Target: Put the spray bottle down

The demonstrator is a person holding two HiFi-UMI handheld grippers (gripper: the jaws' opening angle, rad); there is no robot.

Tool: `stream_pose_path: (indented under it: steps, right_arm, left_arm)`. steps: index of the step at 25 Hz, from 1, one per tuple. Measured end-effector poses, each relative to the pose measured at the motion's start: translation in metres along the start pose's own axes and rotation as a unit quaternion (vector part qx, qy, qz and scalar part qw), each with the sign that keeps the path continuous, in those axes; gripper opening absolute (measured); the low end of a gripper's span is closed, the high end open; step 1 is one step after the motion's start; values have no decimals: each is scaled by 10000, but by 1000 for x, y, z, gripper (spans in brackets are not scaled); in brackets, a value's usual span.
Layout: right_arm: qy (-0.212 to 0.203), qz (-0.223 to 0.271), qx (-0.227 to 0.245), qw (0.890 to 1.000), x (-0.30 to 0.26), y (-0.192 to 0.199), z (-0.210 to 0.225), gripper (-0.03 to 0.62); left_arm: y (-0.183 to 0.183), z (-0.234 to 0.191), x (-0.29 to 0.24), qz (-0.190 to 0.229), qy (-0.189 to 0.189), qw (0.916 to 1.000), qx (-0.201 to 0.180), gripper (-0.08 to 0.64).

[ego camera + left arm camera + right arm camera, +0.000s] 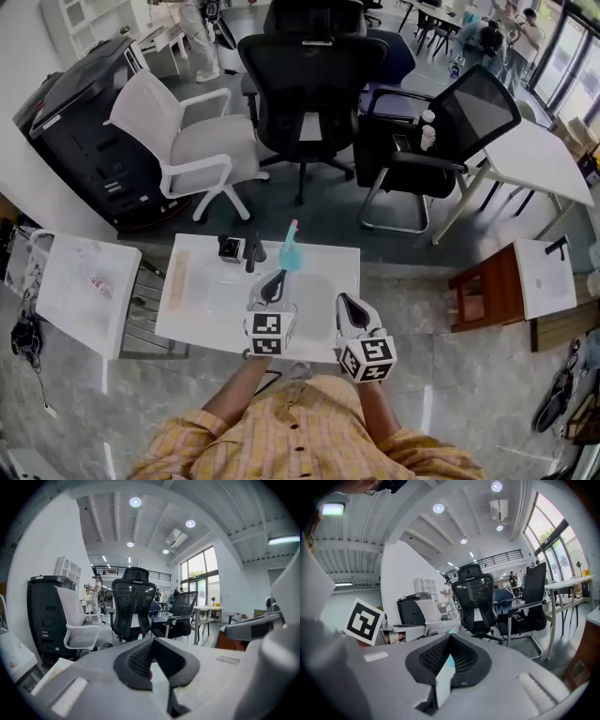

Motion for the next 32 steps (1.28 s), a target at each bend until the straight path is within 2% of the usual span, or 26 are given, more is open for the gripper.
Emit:
stream_pose_path:
  steps: [7,15,22,28,32]
  right_arm:
    - [-81,95,35,9999,10,-4,-14,0]
    - [-174,113,67,9998,17,-3,-28,0]
    - [-202,197,162,9995,14,-2,-37,0]
    - [-209,194,175,9994,12,-3,-40,0]
    - [-183,175,180,9995,9,-4,-41,0]
  left_arm:
    - [4,6,35,39,7,10000,14,0]
    - [-2,16,72,264,43,9996,-54,0]
    - [11,16,84,204,26,9998,-68,0]
    - [7,13,88,300,35,9995,-134,0]
    - [10,10,88,169,89,9998,-95,0]
Point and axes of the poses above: the fingertips, and each gripper's own axes: x backward along the fingers, z to its right, y out of its underside, the point moved 8 cm from there along x, backward along the fingers, and after that the axes turned 5 degrees about z, right-handed, at the moved point
